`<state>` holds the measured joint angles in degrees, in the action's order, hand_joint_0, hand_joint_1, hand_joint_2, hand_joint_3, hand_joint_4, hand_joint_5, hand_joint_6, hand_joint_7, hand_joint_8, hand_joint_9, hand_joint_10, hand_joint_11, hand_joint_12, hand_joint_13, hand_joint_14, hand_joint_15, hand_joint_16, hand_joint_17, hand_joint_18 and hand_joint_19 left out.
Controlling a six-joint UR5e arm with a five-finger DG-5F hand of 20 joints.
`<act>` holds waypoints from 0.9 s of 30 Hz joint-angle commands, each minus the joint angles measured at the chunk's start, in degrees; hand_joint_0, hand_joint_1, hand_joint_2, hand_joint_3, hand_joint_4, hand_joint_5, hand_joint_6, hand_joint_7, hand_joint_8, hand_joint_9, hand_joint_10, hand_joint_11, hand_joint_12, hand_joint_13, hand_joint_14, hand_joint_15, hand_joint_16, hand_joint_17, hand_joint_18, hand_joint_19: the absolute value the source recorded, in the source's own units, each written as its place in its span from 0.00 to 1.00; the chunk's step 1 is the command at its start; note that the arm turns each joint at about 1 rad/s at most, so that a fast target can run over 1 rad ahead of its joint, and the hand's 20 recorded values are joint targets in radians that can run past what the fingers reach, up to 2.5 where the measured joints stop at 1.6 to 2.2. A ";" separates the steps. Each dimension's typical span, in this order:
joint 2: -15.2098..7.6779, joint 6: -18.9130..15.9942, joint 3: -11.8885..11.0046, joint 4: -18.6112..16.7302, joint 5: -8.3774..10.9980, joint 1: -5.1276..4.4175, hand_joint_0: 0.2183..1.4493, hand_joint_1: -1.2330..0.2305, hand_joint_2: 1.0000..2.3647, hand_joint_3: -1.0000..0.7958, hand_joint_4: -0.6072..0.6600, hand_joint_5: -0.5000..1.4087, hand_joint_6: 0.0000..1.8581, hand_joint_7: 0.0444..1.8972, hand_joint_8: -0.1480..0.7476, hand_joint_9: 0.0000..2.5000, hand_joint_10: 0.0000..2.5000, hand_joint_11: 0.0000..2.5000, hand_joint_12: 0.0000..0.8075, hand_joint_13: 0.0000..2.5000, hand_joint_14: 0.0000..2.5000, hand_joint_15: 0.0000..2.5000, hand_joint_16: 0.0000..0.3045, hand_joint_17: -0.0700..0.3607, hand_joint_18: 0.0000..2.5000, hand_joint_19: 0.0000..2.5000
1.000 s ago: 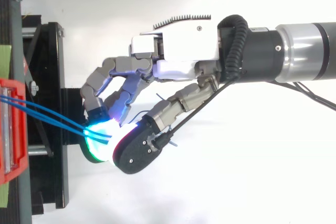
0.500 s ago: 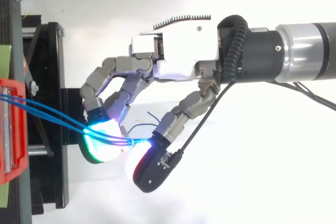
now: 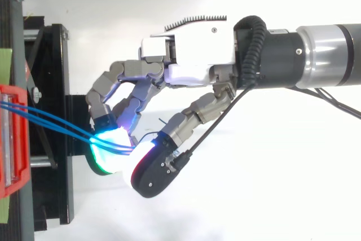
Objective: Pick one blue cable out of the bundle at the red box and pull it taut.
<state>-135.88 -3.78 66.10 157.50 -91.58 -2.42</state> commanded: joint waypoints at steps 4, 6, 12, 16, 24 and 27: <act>0.00 0.00 -0.01 0.00 0.00 0.05 0.33 0.32 0.00 0.28 0.42 0.18 0.48 0.55 0.34 0.42 0.01 0.49 0.39 0.26 0.01 0.16 0.15 0.40 0.20 0.15; 0.00 0.00 -0.01 0.00 0.00 0.05 0.32 0.33 0.00 0.28 0.43 0.18 0.48 0.55 0.36 0.43 0.01 0.51 0.39 0.26 0.01 0.16 0.15 0.40 0.20 0.15; 0.00 0.09 -0.01 0.09 0.00 0.05 0.30 0.35 0.00 0.28 0.44 0.18 0.48 0.54 0.38 0.44 0.00 0.52 0.40 0.26 0.01 0.16 0.15 0.41 0.20 0.15; 0.00 0.00 -0.01 0.00 0.00 0.05 0.34 0.35 0.00 0.28 0.44 0.18 0.48 0.54 0.37 0.44 0.00 0.53 0.40 0.27 0.01 0.16 0.15 0.41 0.20 0.15; 0.00 0.09 -0.01 0.00 0.00 0.05 0.41 0.21 0.00 0.28 0.44 0.18 0.48 0.52 0.35 0.43 0.00 0.51 0.40 0.27 0.01 0.15 0.15 0.41 0.22 0.13; 0.00 0.09 -0.01 0.00 0.00 0.05 0.36 0.20 0.00 0.28 0.47 0.18 0.47 0.54 0.36 0.43 0.00 0.52 0.39 0.27 0.01 0.15 0.15 0.41 0.22 0.13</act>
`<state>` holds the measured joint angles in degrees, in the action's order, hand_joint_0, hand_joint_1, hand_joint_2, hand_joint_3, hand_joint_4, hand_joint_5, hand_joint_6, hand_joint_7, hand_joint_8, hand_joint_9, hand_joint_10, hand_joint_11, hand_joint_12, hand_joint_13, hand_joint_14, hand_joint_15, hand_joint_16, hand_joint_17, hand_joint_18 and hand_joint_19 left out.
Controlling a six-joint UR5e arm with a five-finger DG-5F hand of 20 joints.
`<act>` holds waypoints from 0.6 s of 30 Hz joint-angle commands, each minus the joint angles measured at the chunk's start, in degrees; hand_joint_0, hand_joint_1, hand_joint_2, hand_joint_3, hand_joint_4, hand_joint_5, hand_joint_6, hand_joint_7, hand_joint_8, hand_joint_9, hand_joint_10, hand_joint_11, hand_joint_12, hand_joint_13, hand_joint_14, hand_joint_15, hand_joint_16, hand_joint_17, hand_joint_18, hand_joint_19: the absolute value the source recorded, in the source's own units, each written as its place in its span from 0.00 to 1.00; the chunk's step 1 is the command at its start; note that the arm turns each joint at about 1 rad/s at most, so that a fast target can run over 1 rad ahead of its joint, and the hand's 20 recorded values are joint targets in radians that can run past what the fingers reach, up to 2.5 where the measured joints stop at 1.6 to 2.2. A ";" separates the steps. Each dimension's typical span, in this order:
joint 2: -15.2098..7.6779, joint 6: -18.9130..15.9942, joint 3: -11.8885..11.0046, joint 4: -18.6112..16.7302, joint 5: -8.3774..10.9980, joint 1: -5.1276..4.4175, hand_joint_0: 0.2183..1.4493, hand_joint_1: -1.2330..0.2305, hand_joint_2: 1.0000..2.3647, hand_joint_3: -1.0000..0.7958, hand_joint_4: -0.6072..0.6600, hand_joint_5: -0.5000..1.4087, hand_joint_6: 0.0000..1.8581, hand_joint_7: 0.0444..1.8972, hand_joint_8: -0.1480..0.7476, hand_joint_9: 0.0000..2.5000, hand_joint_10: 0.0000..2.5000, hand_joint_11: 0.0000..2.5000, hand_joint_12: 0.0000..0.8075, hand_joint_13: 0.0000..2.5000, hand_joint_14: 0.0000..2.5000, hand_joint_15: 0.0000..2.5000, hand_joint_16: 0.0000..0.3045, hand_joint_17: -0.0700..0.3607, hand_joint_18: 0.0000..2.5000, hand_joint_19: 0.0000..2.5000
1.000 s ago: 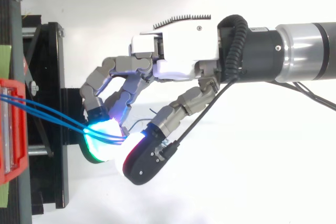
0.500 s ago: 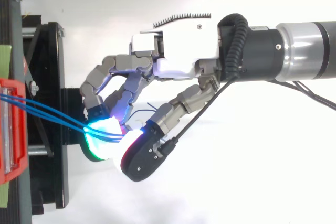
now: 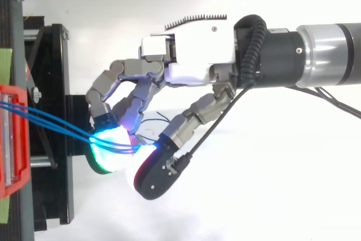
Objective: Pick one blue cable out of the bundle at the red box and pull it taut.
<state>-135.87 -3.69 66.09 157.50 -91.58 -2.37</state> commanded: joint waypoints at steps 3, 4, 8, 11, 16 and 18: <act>0.00 0.00 0.00 0.00 0.00 0.00 0.24 0.25 0.00 0.28 0.48 0.18 0.47 0.54 0.40 0.43 0.00 0.52 0.42 0.27 0.01 0.16 0.16 0.42 0.22 0.14; 0.00 -0.09 0.00 0.00 0.00 0.00 0.23 0.25 0.00 0.28 0.48 0.18 0.47 0.53 0.40 0.43 0.00 0.52 0.42 0.27 0.01 0.16 0.17 0.43 0.22 0.15; 0.00 1.06 0.00 0.17 0.26 0.44 0.21 0.35 0.00 0.28 0.49 0.18 0.47 0.53 0.43 0.44 0.00 0.51 0.44 0.27 0.01 0.16 0.18 0.45 0.21 0.15; 0.00 3.08 0.00 1.67 0.88 0.44 0.20 0.38 0.00 0.28 0.49 0.18 0.47 0.53 0.44 0.45 0.00 0.51 0.44 0.27 0.01 0.16 0.18 0.45 0.21 0.15; 0.00 4.66 0.00 4.66 2.46 0.44 0.22 0.39 0.00 0.28 0.49 0.18 0.47 0.54 0.43 0.44 0.00 0.51 0.44 0.27 0.01 0.16 0.18 0.44 0.20 0.15; 0.00 4.66 0.00 4.74 2.81 0.53 0.24 0.39 0.00 0.28 0.48 0.18 0.47 0.54 0.42 0.44 0.00 0.52 0.43 0.27 0.01 0.17 0.17 0.43 0.20 0.16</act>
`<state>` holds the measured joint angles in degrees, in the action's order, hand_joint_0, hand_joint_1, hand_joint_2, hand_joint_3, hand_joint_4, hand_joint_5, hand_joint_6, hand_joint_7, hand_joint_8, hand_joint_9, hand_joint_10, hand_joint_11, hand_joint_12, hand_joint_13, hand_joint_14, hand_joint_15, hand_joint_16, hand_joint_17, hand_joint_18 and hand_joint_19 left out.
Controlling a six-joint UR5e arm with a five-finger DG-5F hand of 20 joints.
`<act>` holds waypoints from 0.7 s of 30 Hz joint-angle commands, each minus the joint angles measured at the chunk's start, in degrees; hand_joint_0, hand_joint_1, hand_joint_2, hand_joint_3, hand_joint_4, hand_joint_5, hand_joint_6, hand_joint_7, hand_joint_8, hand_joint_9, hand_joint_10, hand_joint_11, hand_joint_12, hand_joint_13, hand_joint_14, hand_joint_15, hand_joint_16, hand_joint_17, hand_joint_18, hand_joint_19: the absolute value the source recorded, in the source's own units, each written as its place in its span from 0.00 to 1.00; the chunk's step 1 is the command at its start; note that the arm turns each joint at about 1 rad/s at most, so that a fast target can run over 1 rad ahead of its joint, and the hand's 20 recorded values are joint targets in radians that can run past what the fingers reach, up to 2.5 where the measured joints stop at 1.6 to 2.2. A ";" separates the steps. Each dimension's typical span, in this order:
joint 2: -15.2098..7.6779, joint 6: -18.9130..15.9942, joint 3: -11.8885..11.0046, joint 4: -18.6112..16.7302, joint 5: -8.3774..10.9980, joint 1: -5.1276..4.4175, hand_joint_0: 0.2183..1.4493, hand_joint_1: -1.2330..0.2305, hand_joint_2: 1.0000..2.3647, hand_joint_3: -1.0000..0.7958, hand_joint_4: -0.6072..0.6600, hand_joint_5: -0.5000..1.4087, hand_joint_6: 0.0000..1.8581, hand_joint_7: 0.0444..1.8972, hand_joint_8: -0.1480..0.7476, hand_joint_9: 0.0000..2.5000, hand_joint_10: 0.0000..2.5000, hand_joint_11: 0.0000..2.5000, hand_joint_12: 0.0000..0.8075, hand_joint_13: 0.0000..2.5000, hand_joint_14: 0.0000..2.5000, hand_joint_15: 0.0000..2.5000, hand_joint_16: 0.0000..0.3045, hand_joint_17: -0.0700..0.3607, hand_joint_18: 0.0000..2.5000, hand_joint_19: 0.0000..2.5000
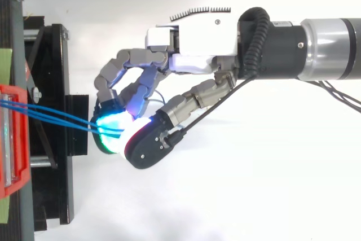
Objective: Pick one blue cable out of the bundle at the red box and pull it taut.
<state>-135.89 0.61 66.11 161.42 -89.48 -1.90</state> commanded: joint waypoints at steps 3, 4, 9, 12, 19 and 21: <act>0.01 0.27 -0.01 0.74 0.71 0.05 0.28 0.38 0.00 0.28 0.48 0.18 0.47 0.55 0.40 0.44 0.00 0.52 0.42 0.27 0.01 0.17 0.16 0.42 0.19 0.16; 0.01 0.27 -0.01 0.74 0.71 0.05 0.30 0.37 0.00 0.28 0.48 0.18 0.47 0.55 0.40 0.44 0.00 0.53 0.41 0.27 0.01 0.17 0.16 0.42 0.19 0.16; 0.01 0.36 -0.01 0.74 0.71 0.05 0.31 0.35 0.00 0.31 0.47 0.18 0.47 0.56 0.40 0.44 0.00 0.52 0.41 0.27 0.01 0.17 0.16 0.42 0.19 0.17; 0.01 0.36 -0.01 1.01 0.71 0.05 0.31 0.34 0.00 0.32 0.49 0.18 0.47 0.55 0.42 0.43 0.01 0.52 0.41 0.27 0.01 0.17 0.16 0.42 0.19 0.17; 0.01 0.54 -0.01 1.01 0.71 -0.04 0.31 0.33 0.00 0.32 0.49 0.18 0.47 0.54 0.42 0.43 0.01 0.52 0.41 0.26 0.01 0.17 0.16 0.42 0.19 0.17; 0.01 1.06 0.07 1.01 0.80 0.05 0.31 0.33 0.00 0.32 0.49 0.18 0.47 0.54 0.42 0.42 0.00 0.52 0.41 0.26 0.01 0.17 0.16 0.42 0.19 0.17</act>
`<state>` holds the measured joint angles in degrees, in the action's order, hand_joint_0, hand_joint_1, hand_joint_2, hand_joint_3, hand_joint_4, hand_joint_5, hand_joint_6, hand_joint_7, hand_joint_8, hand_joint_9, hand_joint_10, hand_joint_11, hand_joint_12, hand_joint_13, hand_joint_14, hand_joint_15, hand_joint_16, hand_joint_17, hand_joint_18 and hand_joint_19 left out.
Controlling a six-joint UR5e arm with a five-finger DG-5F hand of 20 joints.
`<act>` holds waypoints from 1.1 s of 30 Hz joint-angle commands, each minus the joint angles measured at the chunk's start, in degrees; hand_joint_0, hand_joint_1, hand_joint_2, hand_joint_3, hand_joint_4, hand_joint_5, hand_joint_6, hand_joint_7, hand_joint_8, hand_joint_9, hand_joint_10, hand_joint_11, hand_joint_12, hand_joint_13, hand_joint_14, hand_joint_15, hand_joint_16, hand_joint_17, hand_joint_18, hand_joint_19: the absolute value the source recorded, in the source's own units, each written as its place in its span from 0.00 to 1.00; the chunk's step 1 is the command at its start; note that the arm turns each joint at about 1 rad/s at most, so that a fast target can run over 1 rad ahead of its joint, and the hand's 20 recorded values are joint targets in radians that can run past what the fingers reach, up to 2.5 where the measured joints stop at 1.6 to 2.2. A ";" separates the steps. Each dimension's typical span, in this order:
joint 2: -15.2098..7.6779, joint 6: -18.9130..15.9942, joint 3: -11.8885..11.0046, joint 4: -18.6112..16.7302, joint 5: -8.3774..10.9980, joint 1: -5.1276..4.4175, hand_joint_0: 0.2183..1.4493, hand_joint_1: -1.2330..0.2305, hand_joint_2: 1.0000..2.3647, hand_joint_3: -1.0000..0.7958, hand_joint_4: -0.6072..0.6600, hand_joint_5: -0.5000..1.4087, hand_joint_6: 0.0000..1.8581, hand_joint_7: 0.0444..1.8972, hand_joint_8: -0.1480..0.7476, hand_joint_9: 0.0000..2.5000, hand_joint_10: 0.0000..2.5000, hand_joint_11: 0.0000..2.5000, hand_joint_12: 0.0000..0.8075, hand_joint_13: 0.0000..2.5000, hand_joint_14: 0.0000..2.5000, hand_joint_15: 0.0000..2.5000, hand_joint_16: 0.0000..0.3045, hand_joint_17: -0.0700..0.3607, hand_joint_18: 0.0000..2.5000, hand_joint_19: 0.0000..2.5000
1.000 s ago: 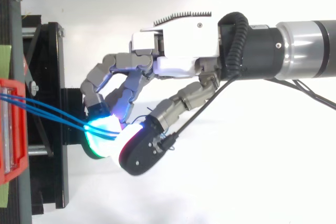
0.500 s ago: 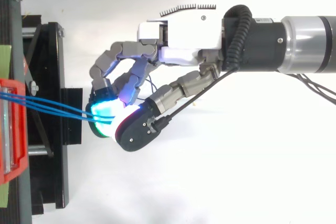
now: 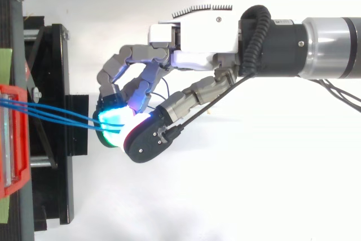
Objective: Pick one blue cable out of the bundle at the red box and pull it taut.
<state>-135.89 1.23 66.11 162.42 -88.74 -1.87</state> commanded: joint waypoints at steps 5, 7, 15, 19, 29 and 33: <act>-0.08 1.59 -0.01 0.62 0.06 0.11 0.30 0.33 0.00 0.32 0.50 0.18 0.47 0.53 0.43 0.42 0.01 0.51 0.42 0.26 0.01 0.17 0.16 0.42 0.19 0.17; 0.01 1.85 0.07 0.88 0.06 0.11 0.30 0.33 0.00 0.31 0.50 0.18 0.47 0.52 0.43 0.42 0.01 0.51 0.42 0.26 0.01 0.17 0.16 0.42 0.19 0.17; 0.01 1.94 0.07 1.15 0.06 0.29 0.25 0.35 0.00 0.28 0.51 0.18 0.46 0.50 0.45 0.42 0.00 0.51 0.43 0.26 0.01 0.17 0.17 0.43 0.19 0.17; 0.01 1.85 0.07 1.59 0.06 0.46 0.24 0.36 0.00 0.28 0.51 0.18 0.46 0.49 0.46 0.42 0.01 0.51 0.44 0.26 0.01 0.17 0.17 0.44 0.19 0.16; 0.01 1.85 -0.01 2.38 -0.03 0.90 0.22 0.38 0.00 0.28 0.52 0.18 0.46 0.48 0.46 0.42 0.00 0.51 0.45 0.26 0.01 0.17 0.18 0.45 0.19 0.16; 0.01 1.85 0.07 3.08 -0.12 0.99 0.22 0.38 0.00 0.28 0.52 0.18 0.46 0.48 0.47 0.42 0.00 0.50 0.45 0.26 0.01 0.17 0.18 0.45 0.18 0.17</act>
<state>-135.88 3.08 66.17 165.04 -88.81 -0.96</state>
